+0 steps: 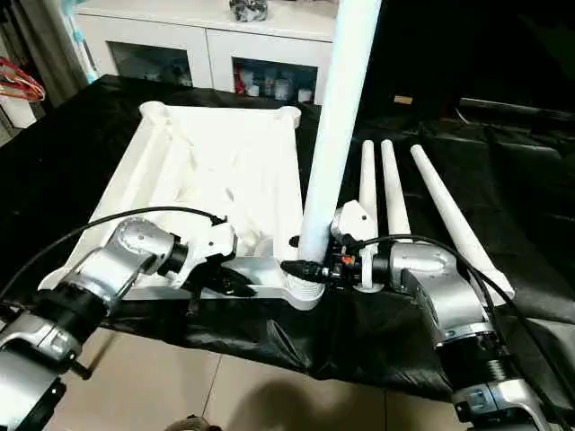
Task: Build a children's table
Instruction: Insert table leg to table base
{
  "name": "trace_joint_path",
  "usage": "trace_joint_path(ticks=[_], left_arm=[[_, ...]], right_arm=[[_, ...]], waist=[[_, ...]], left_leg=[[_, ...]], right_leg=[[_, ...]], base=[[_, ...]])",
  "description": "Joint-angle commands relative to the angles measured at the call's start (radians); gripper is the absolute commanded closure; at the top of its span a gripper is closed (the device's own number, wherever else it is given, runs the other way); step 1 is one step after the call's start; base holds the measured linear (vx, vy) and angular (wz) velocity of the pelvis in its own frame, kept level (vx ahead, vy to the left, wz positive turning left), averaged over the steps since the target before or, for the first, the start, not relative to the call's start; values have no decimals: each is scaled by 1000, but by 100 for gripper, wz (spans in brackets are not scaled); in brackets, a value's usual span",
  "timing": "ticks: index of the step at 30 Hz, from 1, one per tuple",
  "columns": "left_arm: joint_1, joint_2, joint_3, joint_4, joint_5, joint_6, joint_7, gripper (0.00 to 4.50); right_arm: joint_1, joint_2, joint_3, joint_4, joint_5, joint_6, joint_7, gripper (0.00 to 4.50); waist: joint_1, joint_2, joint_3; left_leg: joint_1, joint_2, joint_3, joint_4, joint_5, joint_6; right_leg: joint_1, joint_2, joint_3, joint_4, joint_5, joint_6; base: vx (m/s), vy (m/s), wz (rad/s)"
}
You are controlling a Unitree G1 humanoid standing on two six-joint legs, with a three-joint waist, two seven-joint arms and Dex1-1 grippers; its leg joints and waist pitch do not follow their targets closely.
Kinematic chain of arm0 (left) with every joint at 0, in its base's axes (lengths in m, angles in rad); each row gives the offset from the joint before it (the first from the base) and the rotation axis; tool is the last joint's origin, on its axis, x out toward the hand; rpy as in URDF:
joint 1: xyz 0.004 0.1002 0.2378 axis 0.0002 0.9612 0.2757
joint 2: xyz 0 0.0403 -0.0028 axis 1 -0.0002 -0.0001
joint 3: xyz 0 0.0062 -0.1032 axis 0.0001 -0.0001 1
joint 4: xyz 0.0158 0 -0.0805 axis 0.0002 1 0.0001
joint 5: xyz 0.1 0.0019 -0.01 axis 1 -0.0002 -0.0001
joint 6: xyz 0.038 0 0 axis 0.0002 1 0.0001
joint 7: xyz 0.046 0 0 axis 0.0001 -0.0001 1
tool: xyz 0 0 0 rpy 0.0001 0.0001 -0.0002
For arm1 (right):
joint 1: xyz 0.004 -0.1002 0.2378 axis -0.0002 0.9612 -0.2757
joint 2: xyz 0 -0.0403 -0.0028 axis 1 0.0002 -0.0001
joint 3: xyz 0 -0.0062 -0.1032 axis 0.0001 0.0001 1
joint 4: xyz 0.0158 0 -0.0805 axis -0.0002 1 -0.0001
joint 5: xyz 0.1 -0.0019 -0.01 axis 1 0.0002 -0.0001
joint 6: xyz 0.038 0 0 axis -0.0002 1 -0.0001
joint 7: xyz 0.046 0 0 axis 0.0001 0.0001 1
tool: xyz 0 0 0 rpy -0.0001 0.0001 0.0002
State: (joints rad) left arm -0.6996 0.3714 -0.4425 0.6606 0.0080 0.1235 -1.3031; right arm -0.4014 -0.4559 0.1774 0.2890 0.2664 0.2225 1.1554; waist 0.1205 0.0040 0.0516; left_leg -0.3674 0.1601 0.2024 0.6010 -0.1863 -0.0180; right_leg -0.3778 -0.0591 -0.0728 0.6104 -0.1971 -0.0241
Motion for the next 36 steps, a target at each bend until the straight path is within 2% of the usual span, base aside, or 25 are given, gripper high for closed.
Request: trace_joint_path(ticks=[1,4,6,7,8,9,11,13,14,15,16,17,18,19,20,21,22,24,25,28,30,36], left_arm=[[-59,-4,26,-6,-3,-13,11,450],[-78,-19,50,29,-2,-12,61,450],[-83,-32,69,38,-7,-6,93,450],[-87,-48,89,36,-13,13,134,450],[-92,-69,110,31,-18,38,189,450],[-95,-86,121,23,-19,59,228,450],[-96,-97,127,14,-19,74,253,450],[-97,-132,138,-9,-8,119,340,450],[-93,-152,144,-27,0,143,383,450],[-87,-178,154,-51,2,172,432,450],[-79,-198,162,-73,2,195,464,450],[-65,-218,161,-104,4,217,485,450],[-51,-236,154,-135,9,233,500,450],[-51,-236,154,-135,9,233,500,450],[-34,-255,146,-165,15,249,516,450],[-18,-274,137,-188,17,262,525,450],[-7,-292,129,-195,26,269,549,450],[7,-313,116,-200,32,278,573,450],[12,-318,111,-204,31,285,580,450],[19,-310,106,-218,38,297,594,450],[21,-301,107,-228,40,306,592,450],[23,-288,119,-237,50,311,586,450]], right_arm=[[52,2,83,91,-35,35,31,262],[23,48,43,153,-48,22,-47,262],[-2,77,17,205,-66,-4,-123,262],[-33,115,-24,263,-66,-7,-222,262],[-65,154,-61,324,-69,-13,-327,262],[-82,175,-73,359,-75,-18,-382,262],[-91,188,-78,378,-79,-20,-413,262],[-123,225,-94,445,-91,-23,-501,262],[-141,243,-100,481,-97,-26,-545,262],[-158,262,-106,513,-100,-21,-583,262],[-169,275,-111,535,-101,-12,-607,262],[-183,289,-114,562,-103,-2,-629,262],[-193,301,-114,583,-107,2,-642,262],[-193,301,-114,583,-107,2,-642,262],[-201,311,-110,602,-113,8,-648,262],[-207,319,-99,614,-123,8,-649,262],[-211,325,-91,622,-131,5,-648,262],[-219,336,-85,635,-137,0,-641,262],[-222,339,-85,642,-139,-3,-637,262],[-226,342,-76,645,-148,-15,-616,262],[-227,341,-73,645,-156,-23,-608,262],[-219,345,-62,620,-169,-39,-566,262]], waist=[[-3,0,-56],[-4,-1,-54],[-12,-1,-50],[-14,-7,-50],[-19,-4,-49],[-29,-5,-50],[-38,-7,-52],[-41,-6,-51],[-41,-4,-52],[-45,-5,-51],[-44,-6,-51],[-42,-6,-51],[-42,-9,-52],[-41,-7,-55],[-43,-7,-58],[-43,-7,-57],[-45,-12,-57],[-44,-9,-55],[-44,-11,-53],[-45,-10,-46],[-48,-10,-47],[-52,-11,-46]], left_leg=[[22,90,-47,-80,-249,8],[21,88,-48,-79,-261,6],[26,87,-52,-81,-300,-14],[24,86,-53,-82,-304,-15],[26,88,-56,-84,-318,-26],[22,87,-61,-87,-326,-39],[15,87,-62,-89,-316,-45],[20,86,-56,-87,-315,-35],[24,85,-55,-85,-313,-35],[21,82,-53,-83,-302,-33],[23,80,-51,-81,-296,-27],[24,81,-50,-79,-287,-17],[18,80,-49,-79,-263,-8],[17,84,-51,-79,-249,-7],[13,84,-48,-79,-216,8],[12,82,-46,-78,-210,15],[12,82,-45,-77,-204,21],[15,81,-44,-77,-216,26],[16,79,-43,-77,-227,25],[23,81,-49,-83,-299,6],[26,84,-52,-86,-328,-7],[22,82,-52,-87,-321,-1]], right_leg=[[31,-118,64,-86,-283,-207],[29,-121,64,-90,-316,-207],[26,-125,62,-100,-402,-191],[27,-124,61,-102,-419,-183],[22,-127,61,-101,-450,-180],[25,-126,57,-100,-462,-175],[29,-123,56,-97,-432,-171],[24,-122,61,-98,-391,-179],[22,-122,63,-98,-370,-196],[24,-121,63,-96,-368,-204],[24,-122,62,-101,-376,-201],[23,-121,63,-103,-377,-200],[28,-119,63,-100,-354,-200],[30,-120,62,-93,-329,-203],[32,-115,62,-87,-257,-214],[31,-113,61,-89,-247,-216],[32,-112,61,-87,-230,-224],[30,-113,60,-92,-256,-222],[29,-112,59,-95,-281,-216],[22,-113,58,-109,-419,-175],[18,-113,60,-110,-436,-165],[18,-114,62,-111,-431,-162]], base=[[0,0,0],[0,0,0],[0,0,0],[0,0,0],[0,0,0],[0,0,0],[0,0,0],[0,0,0],[0,0,0],[0,0,0],[0,0,0],[0,0,0],[0,0,0],[0,0,0],[0,0,0],[0,0,0],[0,0,0],[0,0,0],[0,0,0],[0,0,0],[0,0,0],[0,0,0]])
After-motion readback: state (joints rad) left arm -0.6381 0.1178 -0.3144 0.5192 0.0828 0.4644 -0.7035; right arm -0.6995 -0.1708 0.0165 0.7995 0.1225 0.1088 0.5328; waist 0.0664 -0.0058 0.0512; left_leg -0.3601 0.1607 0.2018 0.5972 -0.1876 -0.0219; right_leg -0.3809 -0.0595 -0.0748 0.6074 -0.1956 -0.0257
